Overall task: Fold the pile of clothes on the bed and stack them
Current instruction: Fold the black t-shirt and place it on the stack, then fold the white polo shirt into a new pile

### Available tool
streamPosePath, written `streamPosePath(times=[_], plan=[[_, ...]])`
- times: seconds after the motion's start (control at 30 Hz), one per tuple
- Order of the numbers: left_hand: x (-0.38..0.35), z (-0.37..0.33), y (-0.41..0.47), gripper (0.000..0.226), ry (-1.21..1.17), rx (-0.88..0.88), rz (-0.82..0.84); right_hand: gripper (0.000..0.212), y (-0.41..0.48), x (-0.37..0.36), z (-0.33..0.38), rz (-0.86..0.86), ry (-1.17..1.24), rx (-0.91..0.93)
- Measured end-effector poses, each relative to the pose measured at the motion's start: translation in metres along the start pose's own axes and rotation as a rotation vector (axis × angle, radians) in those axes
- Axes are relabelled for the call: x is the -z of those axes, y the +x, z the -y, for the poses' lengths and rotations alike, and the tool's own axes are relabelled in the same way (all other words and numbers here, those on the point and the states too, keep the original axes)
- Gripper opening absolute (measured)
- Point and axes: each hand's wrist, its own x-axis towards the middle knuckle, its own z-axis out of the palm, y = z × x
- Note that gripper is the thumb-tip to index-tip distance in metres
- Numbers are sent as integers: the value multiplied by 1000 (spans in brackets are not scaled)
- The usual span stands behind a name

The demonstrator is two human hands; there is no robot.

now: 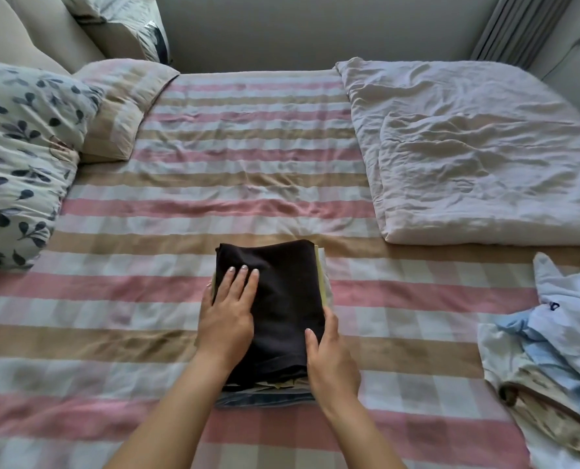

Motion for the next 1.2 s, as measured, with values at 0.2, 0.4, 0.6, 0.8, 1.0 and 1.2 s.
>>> streamPosePath(times=[0.2, 0.4, 0.6, 0.8, 1.0, 1.2], plan=[[-18, 25, 20, 56, -155, 227, 214, 39, 3, 2, -11, -11, 7, -30], [9, -41, 3, 42, -242, 107, -134, 35, -12, 44, -54, -72, 104, -134], [23, -188, -38, 24, -447, -213, -5, 25, -41, 134, -137, -198, 85, -221], [-9, -322, -65, 26, -535, -337, 224, 21, -61, 218, -223, -261, 46, -353], [-50, -417, -70, 21, -496, -426, 314, 21, -50, 257, -291, -352, -93, -349], [-82, -482, -63, 17, -913, -113, 506, 25, -23, 256, -319, -448, -306, -142]])
